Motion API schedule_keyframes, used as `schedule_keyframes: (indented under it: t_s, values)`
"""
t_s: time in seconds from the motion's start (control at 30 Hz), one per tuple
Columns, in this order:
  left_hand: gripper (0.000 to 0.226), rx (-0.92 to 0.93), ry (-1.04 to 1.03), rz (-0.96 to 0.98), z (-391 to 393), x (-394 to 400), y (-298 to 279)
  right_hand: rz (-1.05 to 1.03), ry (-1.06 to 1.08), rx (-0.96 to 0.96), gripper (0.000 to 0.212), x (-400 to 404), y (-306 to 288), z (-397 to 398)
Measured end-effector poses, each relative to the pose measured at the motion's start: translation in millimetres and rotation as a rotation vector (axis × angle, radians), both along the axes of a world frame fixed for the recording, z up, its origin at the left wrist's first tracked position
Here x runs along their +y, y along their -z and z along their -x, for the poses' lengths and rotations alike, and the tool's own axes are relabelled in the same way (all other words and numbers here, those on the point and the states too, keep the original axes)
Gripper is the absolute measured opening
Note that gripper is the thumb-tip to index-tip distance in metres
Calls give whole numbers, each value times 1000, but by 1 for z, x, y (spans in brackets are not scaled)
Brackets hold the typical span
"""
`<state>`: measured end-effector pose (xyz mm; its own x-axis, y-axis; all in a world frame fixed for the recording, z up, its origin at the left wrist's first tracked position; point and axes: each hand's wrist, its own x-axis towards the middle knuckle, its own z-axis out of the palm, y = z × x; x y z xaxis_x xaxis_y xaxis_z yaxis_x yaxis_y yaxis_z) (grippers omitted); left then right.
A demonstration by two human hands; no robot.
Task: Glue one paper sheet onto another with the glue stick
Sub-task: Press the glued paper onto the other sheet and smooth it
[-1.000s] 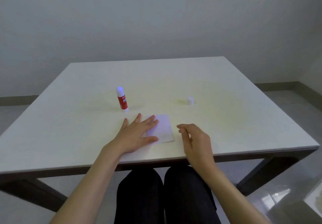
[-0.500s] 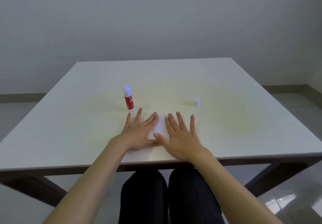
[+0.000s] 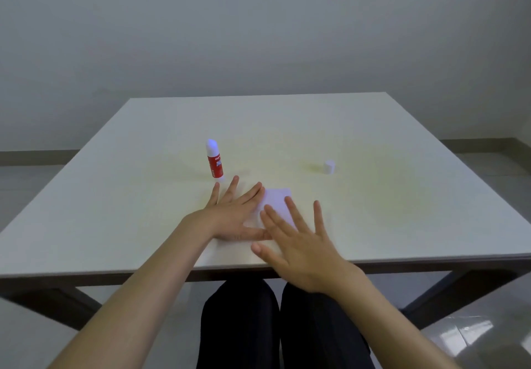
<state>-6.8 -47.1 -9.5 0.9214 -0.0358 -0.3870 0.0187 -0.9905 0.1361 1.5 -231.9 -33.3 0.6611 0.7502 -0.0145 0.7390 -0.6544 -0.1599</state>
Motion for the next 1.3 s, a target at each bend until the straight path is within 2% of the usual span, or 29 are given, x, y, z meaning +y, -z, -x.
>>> schedule_keyframes:
  t_s: [0.1, 0.17, 0.3, 0.4, 0.47, 0.6, 0.77, 0.87, 0.93, 1.03, 1.1, 1.23, 1.3]
  values:
    - [98, 8, 12, -25, 0, 0, -3, 64, 158, 48, 75, -1, -5, -24]
    - [98, 12, 12, -42, 0, 0, -3, 81, 213, 28, 78, 1, -8, -31]
    - [91, 23, 30, -51, -2, 1, -1, 40, -7, -15, 92, 18, 0, -15]
    - [99, 14, 13, -16, -2, 1, -1, 96, 127, 20, 78, 10, -6, -37]
    - [103, 11, 5, 0, -1, 1, -1, 128, 189, 16, 78, 6, -12, -45]
    - [98, 7, 18, 11, -1, 2, 1, 61, -22, -15, 88, 15, 1, -17]
    - [101, 3, 8, 27, -1, 2, 0, 105, 148, 14, 78, 8, -11, -31]
    - [100, -11, 4, 43, 0, 3, 3, 18, 17, 18, 92, 10, -4, -11]
    - [101, -19, 2, 68, 1, 3, 6, 17, -71, 41, 94, 3, 2, 0]
    - [105, -31, -2, 86, 1, 5, 8, 90, 28, 27, 83, -11, -7, -20]
    - [106, -34, -5, 87, 1, 5, 8, 134, 96, 10, 84, -15, -13, -24]
    - [104, -39, 11, 91, 1, 6, 10, 42, -94, 68, 93, -13, -2, 4]
    - [104, -39, 6, 98, 1, 6, 11, 50, -80, 70, 90, -17, -1, 3]
